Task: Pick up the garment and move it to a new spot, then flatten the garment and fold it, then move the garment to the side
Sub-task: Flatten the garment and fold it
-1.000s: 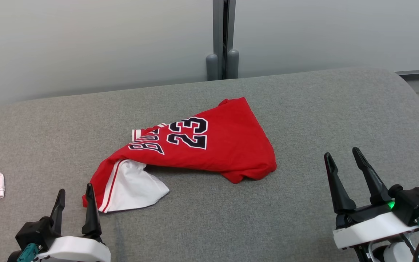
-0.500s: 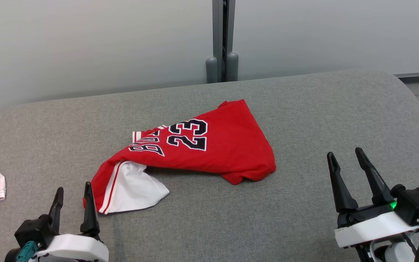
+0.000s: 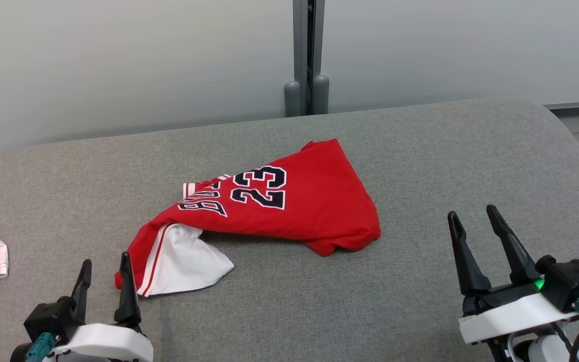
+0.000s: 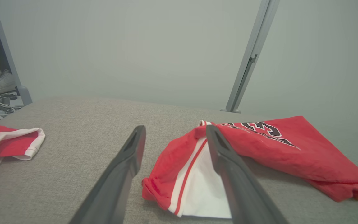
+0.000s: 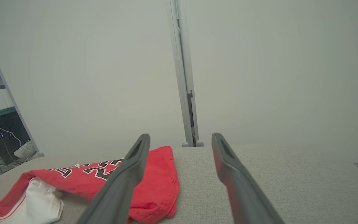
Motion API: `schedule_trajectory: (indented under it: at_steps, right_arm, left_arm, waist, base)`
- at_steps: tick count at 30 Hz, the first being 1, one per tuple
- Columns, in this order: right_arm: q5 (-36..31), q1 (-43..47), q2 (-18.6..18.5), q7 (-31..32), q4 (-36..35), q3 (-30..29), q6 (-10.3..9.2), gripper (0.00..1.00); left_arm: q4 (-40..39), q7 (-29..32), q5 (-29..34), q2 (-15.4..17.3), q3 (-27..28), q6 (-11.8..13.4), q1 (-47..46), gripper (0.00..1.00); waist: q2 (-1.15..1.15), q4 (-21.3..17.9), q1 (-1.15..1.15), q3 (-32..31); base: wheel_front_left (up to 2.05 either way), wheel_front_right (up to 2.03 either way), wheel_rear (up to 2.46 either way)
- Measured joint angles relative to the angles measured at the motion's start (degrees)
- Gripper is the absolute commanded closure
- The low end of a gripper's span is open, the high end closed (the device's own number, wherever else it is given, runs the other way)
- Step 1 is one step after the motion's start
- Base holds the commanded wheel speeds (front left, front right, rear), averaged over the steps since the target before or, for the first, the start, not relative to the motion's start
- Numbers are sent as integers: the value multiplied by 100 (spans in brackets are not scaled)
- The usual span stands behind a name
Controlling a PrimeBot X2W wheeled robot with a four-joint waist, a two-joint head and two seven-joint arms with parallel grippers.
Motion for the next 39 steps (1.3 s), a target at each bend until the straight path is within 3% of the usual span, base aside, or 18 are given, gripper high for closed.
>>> schedule_trajectory:
  at_steps: [10,19,24,31,39]
  right_arm:
    - [7,-2,-1,0,15,26,0,0]
    - [15,-14,10,0,29,104,0,0]
    - [22,-99,31,0,21,110,0,0]
    - [21,-174,67,0,2,110,0,0]
    - [19,-305,112,0,-26,100,0,0]
  left_arm:
    - [352,0,-160,-3,-391,-45,-19,0]
    - [1154,97,-684,-1,-1357,-111,-548,0]
    - [1621,493,-959,-4,-1867,-88,-798,0]
    - [2159,850,-1211,-3,-2259,129,-1361,0]
    - [2997,1032,-1355,15,-2252,334,-1885,0]
  waist:
    - [0,-2,0,-15]
    - [0,-52,0,0]
    - [0,-166,0,58]
    - [0,-347,0,217]
    - [0,-600,0,422]
  base:
    - [0,0,0]
    - [0,0,0]
    - [0,0,0]
    - [0,0,0]
    - [0,0,0]
